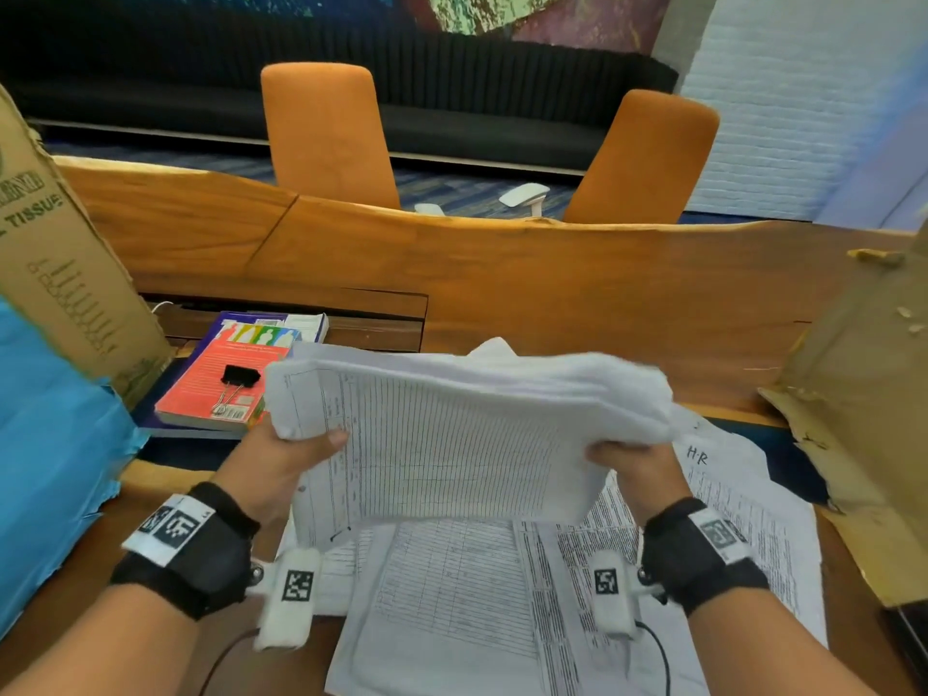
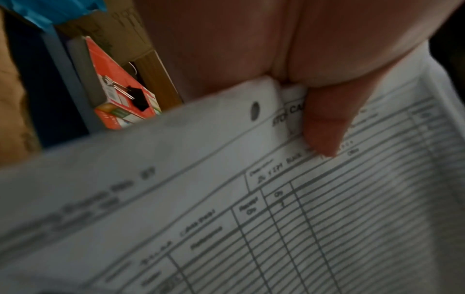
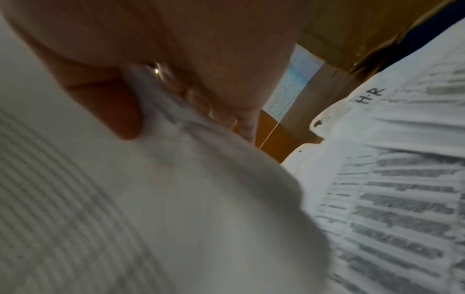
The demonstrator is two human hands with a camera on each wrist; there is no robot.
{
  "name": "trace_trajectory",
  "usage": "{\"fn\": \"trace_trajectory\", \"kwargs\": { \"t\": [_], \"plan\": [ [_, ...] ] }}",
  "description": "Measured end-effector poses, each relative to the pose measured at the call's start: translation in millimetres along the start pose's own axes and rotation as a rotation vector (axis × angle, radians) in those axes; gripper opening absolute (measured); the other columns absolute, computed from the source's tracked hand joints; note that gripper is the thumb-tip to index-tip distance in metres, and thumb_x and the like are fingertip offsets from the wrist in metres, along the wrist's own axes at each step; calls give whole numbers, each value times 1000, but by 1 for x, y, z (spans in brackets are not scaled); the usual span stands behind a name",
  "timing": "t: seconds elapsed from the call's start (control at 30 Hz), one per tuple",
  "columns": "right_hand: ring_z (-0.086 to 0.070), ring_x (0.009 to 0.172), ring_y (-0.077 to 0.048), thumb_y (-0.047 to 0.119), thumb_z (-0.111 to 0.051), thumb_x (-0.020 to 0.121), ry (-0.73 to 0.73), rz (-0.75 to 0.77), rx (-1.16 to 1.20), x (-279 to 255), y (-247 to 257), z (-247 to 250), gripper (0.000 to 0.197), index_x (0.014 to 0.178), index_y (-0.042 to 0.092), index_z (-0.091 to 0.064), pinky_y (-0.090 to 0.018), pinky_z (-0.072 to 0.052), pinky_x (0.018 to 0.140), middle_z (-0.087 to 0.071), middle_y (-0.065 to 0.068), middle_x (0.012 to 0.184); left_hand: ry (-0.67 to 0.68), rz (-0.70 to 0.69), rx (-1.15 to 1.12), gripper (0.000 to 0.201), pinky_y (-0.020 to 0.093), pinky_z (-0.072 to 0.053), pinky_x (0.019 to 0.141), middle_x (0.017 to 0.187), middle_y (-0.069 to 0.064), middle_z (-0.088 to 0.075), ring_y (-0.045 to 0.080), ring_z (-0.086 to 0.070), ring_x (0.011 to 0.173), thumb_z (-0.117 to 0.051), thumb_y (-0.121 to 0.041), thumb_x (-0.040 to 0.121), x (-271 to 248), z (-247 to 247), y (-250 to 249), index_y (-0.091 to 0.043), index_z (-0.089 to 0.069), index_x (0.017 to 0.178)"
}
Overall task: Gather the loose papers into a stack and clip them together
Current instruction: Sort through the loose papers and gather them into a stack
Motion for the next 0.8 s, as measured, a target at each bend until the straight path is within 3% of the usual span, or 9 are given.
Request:
{"fn": "trace_trajectory", "kwargs": {
  "t": [0.1, 0.17, 0.23, 0.33, 0.43, 0.5, 0.6, 0.67, 0.8],
  "plan": [
    [-69, 83, -9, -7, -57, 52, -27, 16, 128, -5, 5, -3, 48, 88, 19, -76, -29, -59, 69, -75, 7, 84, 3, -24, 13, 64, 52, -52, 86, 107, 12, -73, 30, -68, 106, -81, -24, 47, 4, -2, 9, -17, -64, 109],
    [-70, 85, -17, -4, -55, 52, -46, -69, 107, -15, -13, -4, 45, 90, 15, -71, -37, -60, 72, -74, 3, 81, -30, 13, 15, 71, 50, -53, 84, 100, 11, -74, 32, -67, 102, -84, -22, 39, 5, -3, 31, -14, -64, 106],
    [-68, 95, -35, 3, -61, 55, -33, -177, -5, -27, -38, -7, 39, 91, 15, -70, -55, -57, 82, -73, -7, 87, -90, 96, 9, 73, 50, -54, 84, 90, 7, -76, 31, -68, 97, -90, -21, 33, 3, -2, 67, -9, -65, 101],
    [-65, 97, -35, 0, -75, 73, -29, -256, -97, -36, -58, -13, 30, 95, 18, -65, -55, -55, 83, -70, -12, 94, -190, 173, -49, 41, 49, -53, 87, 91, 13, -73, 37, -64, 102, -76, 10, 59, -4, -6, 104, -3, -66, 96],
    [-68, 93, -31, 0, -75, 81, -64, -247, -101, -32, -56, -11, 23, 95, 16, -67, -52, -56, 81, -72, -10, 94, -257, 163, -63, 34, 35, -51, 75, 89, 10, -72, 32, -64, 95, -70, 11, 64, -3, -7, 108, -5, -65, 92],
    [-69, 92, -29, 5, -77, 81, -47, -255, -120, -32, -58, -9, 22, 98, 16, -69, -53, -57, 82, -73, -10, 95, -273, 178, -45, 32, 38, -52, 78, 87, 5, -74, 26, -65, 92, -65, 19, 75, 0, -1, 110, -8, -65, 93],
    [-70, 93, -28, 17, -77, 84, -35, -302, -193, -36, -69, -7, 18, 100, 15, -69, -56, -57, 85, -74, -8, 98, -265, 247, 42, 24, 45, -51, 91, 99, 6, -71, 29, -65, 100, -64, 7, 84, 0, 7, 117, -12, -64, 98],
    [-71, 92, -31, 19, -73, 88, -42, -335, -173, -37, -71, -7, 17, 102, 9, -70, -57, -56, 87, -75, -9, 99, -340, 283, 80, 20, 40, -50, 85, 101, 5, -69, 31, -64, 103, -69, -4, 85, 1, 16, 122, -11, -62, 102],
    [-71, 94, -38, 7, -66, 91, -122, -433, 62, -43, -76, -13, 16, 106, 1, -68, -58, -55, 88, -75, -17, 102, -537, 400, 69, 79, 45, -44, 100, 135, 13, -54, 33, -54, 120, -80, -33, 76, -4, 29, 132, -17, -40, 142]
  ]
}}
Point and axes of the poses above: each hand's wrist, its own x-axis towards the middle knuckle, its own z-axis out of the back of the hand, y = z × x, the point moved 8 cm from there along x, towards the middle knuckle
